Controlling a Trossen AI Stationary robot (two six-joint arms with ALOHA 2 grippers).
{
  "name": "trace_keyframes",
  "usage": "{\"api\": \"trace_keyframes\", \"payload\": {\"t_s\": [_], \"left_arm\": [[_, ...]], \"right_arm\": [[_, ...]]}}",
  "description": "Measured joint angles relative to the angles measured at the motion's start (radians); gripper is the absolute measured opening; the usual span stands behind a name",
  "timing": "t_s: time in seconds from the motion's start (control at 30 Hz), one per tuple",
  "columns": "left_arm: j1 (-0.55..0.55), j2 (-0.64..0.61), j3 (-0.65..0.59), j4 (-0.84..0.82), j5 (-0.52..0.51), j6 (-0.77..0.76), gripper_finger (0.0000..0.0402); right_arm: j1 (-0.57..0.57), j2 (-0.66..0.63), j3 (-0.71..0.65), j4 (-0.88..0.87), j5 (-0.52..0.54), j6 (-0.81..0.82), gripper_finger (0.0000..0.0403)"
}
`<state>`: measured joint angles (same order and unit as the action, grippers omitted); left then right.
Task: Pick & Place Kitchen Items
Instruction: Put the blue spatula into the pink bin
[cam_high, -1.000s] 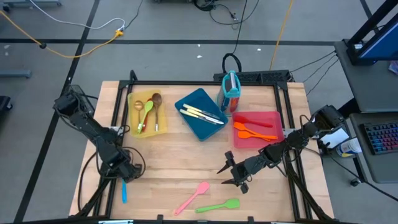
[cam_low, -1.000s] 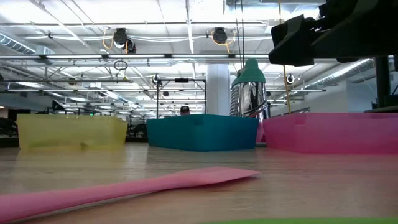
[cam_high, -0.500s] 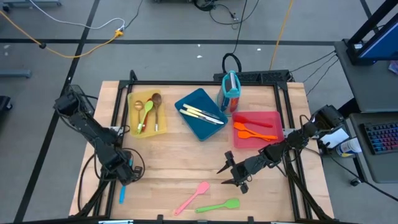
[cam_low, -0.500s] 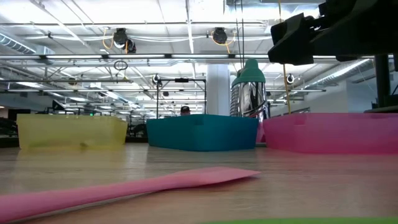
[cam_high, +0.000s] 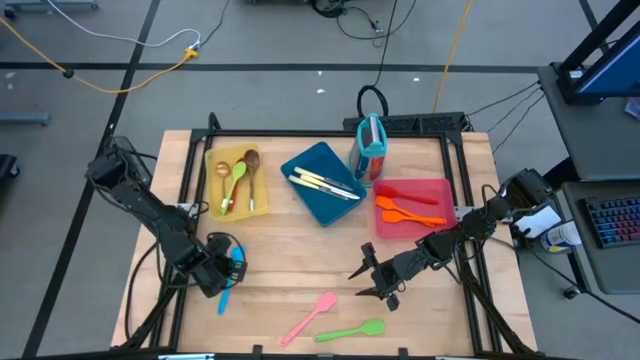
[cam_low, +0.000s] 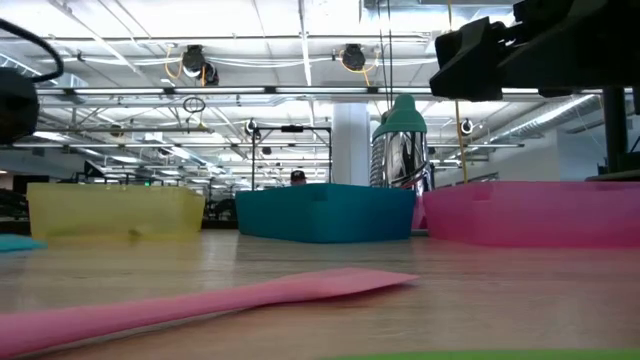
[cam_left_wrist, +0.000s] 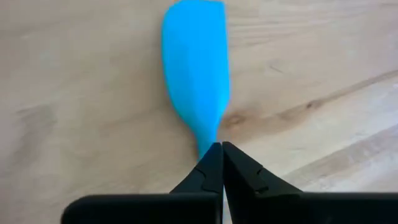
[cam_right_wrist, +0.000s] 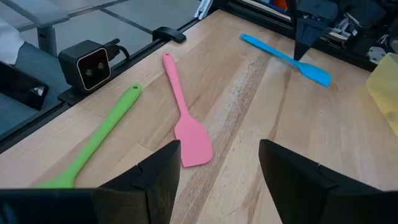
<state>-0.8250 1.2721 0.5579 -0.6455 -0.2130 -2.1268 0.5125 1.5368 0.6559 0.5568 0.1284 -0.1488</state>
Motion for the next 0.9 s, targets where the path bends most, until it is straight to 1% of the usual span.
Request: {"api": "trace_keyframes", "payload": {"t_s": [0.07,0.13,0.23,0.4,0.53,0.67,0.8,0.9], "left_arm": [[0.028,0.0,0.001,0.004,0.004,0.053,0.0002],[0.054,0.0,0.001,-0.001,0.008,0.108,0.0009],[0.088,0.005,0.002,-0.002,0.019,0.192,0.0031],[0.128,0.005,0.003,-0.003,0.076,0.311,0.0078],[0.155,0.004,0.004,-0.043,0.083,0.313,0.0117],[0.187,0.004,0.004,-0.124,0.079,0.3,0.0149],[0.209,0.004,0.004,-0.137,0.077,0.32,0.0167],[0.214,0.009,0.004,-0.114,0.052,0.325,0.0178]], "right_arm": [[0.0,0.0,0.0,0.0,0.0,-0.003,0.021],[0.0,0.0,0.0,0.0,0.0,-0.005,0.021],[0.0,0.0,0.0,0.0,0.0,-0.006,0.021],[0.0,0.0,0.0,0.0,0.0,-0.004,0.021],[0.0,0.0,0.0,0.0,0.0,-0.005,0.021],[0.0,0.0,0.0,0.0,0.0,-0.005,0.021],[0.0,0.0,0.0,0.0,0.0,-0.005,0.021],[0.0,0.0,0.0,0.0,0.0,-0.006,0.021]]}}
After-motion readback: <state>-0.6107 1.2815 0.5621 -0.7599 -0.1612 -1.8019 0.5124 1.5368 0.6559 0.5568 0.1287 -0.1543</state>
